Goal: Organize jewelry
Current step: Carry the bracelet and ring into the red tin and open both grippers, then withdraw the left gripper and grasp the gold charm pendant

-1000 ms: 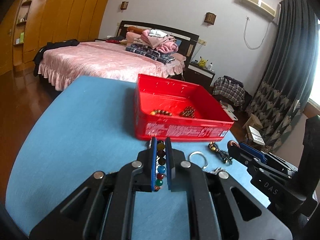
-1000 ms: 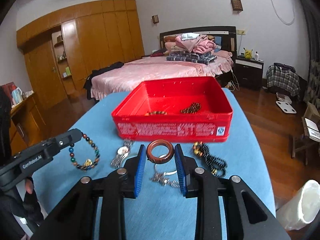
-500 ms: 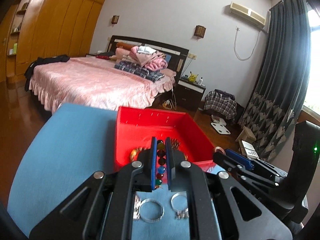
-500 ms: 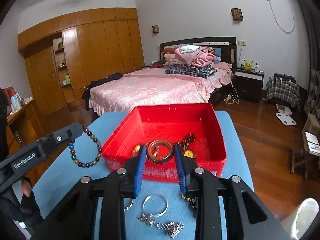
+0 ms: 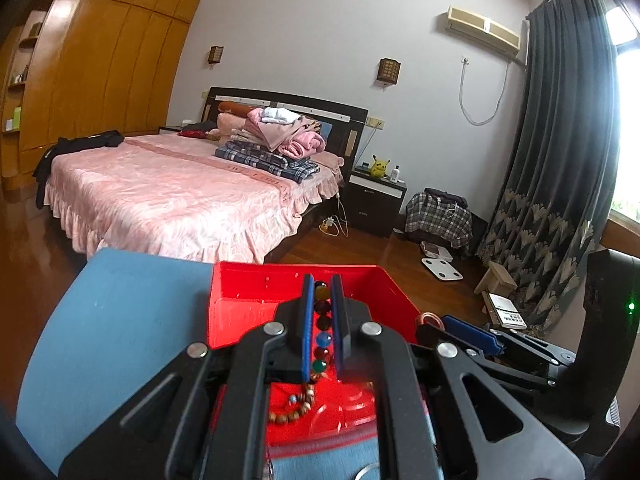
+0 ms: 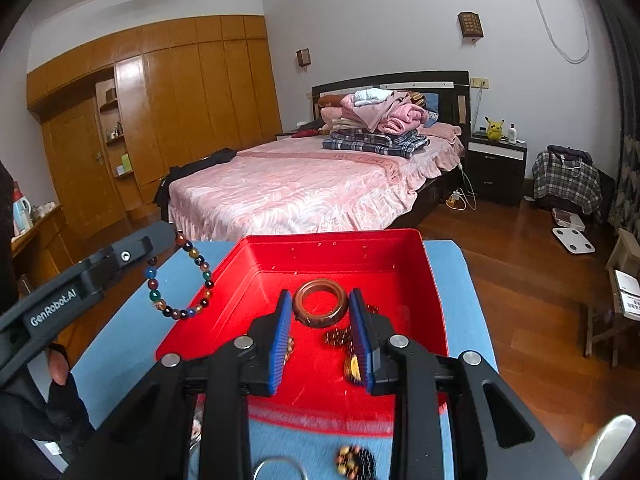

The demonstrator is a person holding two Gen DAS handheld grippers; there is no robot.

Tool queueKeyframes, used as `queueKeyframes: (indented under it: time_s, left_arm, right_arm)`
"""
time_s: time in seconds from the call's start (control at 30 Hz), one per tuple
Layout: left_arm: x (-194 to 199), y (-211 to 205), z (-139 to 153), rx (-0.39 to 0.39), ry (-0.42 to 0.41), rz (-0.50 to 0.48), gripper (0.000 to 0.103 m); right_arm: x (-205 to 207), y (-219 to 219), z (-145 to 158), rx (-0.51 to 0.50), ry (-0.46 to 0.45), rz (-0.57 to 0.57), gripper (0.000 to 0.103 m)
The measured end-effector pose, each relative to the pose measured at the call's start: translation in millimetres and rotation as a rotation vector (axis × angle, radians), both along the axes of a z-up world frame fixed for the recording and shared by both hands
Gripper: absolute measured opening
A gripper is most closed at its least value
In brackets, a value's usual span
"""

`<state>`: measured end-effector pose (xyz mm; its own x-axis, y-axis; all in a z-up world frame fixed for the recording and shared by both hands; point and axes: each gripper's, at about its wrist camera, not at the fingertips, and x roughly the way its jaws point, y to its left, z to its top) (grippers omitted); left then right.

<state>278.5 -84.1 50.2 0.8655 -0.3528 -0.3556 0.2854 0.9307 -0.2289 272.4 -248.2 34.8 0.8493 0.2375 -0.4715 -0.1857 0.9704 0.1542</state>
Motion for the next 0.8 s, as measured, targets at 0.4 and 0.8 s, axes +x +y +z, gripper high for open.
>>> queueKeyframes:
  time_s: [0.4,0.8]
  left_arm:
    - [33,7,-28,0.028,0.079,0.010,0.055]
    - [-31,44,-22,0.058,0.073,0.069,0.089]
  right_arm:
    - [36,-6,-33,-0.016,0.068,-0.023,0.046]
    - [-29,-19,-37,0.012,0.032,-0.065,0.089]
